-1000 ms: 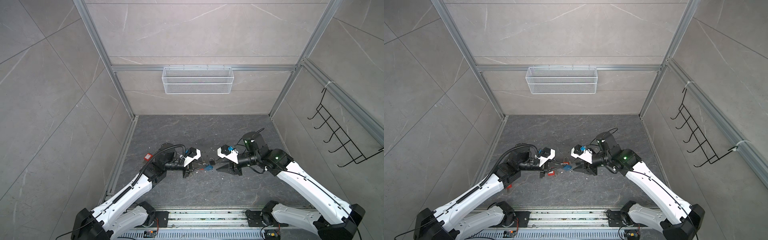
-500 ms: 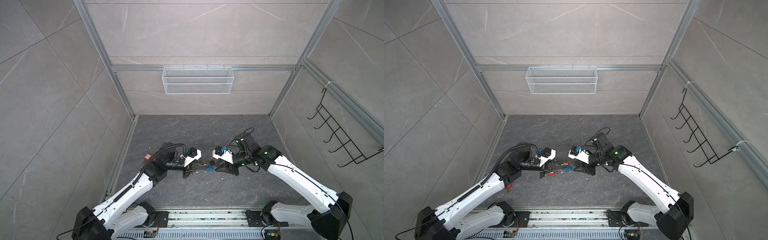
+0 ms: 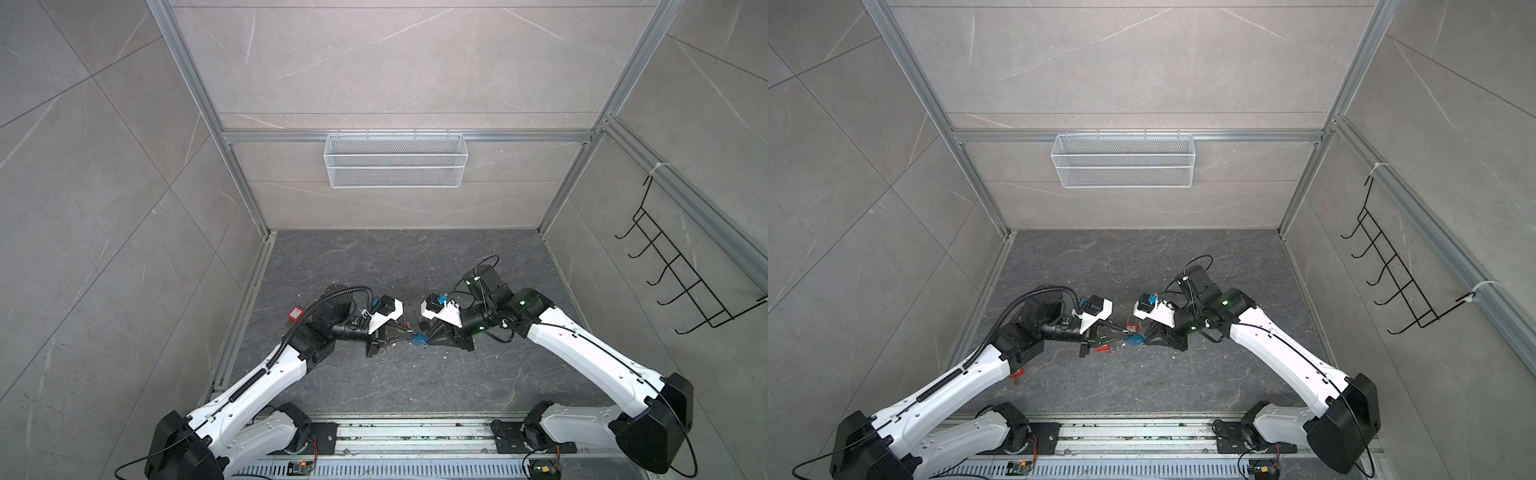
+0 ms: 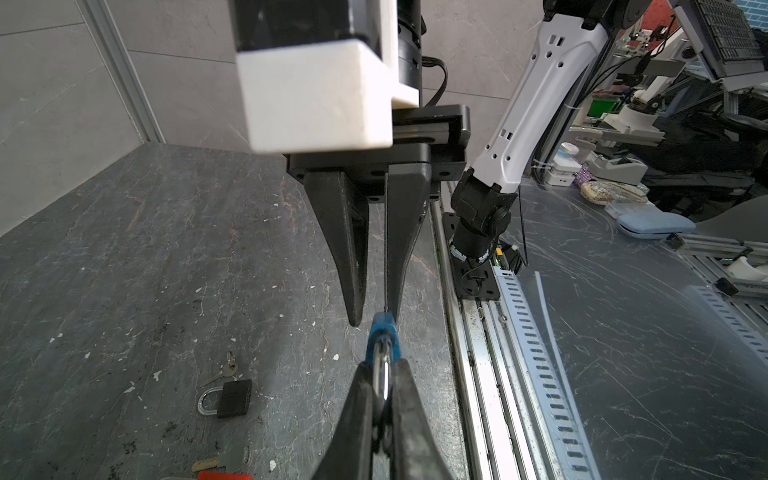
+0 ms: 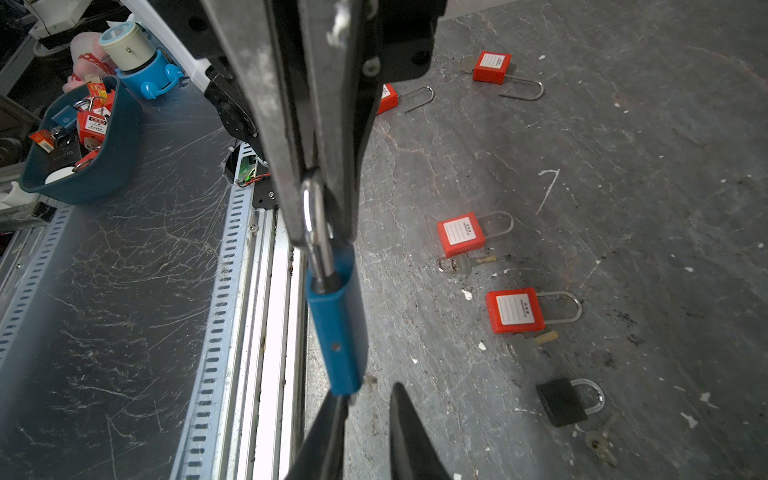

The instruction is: Lock with the key

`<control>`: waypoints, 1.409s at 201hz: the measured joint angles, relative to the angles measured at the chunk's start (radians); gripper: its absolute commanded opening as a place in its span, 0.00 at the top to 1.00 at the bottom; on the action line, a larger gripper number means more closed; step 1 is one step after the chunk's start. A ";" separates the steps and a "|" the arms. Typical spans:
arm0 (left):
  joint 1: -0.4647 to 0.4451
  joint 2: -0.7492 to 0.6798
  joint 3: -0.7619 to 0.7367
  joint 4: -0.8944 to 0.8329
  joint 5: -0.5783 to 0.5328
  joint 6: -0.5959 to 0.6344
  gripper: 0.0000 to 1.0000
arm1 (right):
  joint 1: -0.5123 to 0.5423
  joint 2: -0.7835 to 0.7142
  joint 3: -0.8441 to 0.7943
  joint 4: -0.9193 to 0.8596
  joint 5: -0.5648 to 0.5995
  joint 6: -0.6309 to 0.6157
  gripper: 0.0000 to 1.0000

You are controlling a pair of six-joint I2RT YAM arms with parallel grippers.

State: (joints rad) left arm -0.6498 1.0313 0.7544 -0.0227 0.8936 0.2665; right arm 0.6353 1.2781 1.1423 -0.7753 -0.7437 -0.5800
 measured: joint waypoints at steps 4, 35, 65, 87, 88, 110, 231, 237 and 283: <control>0.000 0.000 0.001 0.000 0.000 0.000 1.00 | 0.000 0.002 0.000 0.000 -0.002 -0.004 0.71; 0.000 0.000 0.016 0.000 0.000 0.000 1.00 | 0.006 0.009 -0.008 -0.006 -0.017 -0.005 0.74; 0.000 0.000 0.022 -0.004 0.000 0.000 1.00 | 0.006 0.009 -0.020 -0.007 -0.030 -0.012 0.83; 0.000 0.000 0.022 -0.016 0.002 0.007 1.00 | 0.006 0.009 -0.021 -0.006 -0.031 -0.016 0.85; 0.000 0.000 0.023 -0.018 0.002 0.008 1.00 | 0.006 0.009 -0.021 -0.006 -0.031 -0.016 0.85; 0.000 0.000 0.035 -0.052 0.004 0.023 1.00 | 0.006 0.008 -0.023 -0.006 -0.031 -0.017 0.70; -0.007 0.001 0.048 -0.109 0.006 0.053 1.00 | 0.006 -0.018 -0.024 -0.006 -0.031 -0.023 0.79; -0.007 0.001 0.048 -0.109 0.006 0.053 1.00 | 0.006 -0.018 -0.024 -0.006 -0.032 -0.023 0.79; -0.008 0.001 0.055 -0.111 0.006 0.056 1.00 | 0.006 -0.008 -0.024 -0.005 -0.032 -0.023 0.79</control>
State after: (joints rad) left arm -0.6575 1.0321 0.8089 -0.1333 0.9001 0.3225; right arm 0.6415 1.2701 1.1183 -0.7803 -0.7753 -0.6025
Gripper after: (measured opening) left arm 0.078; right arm 0.213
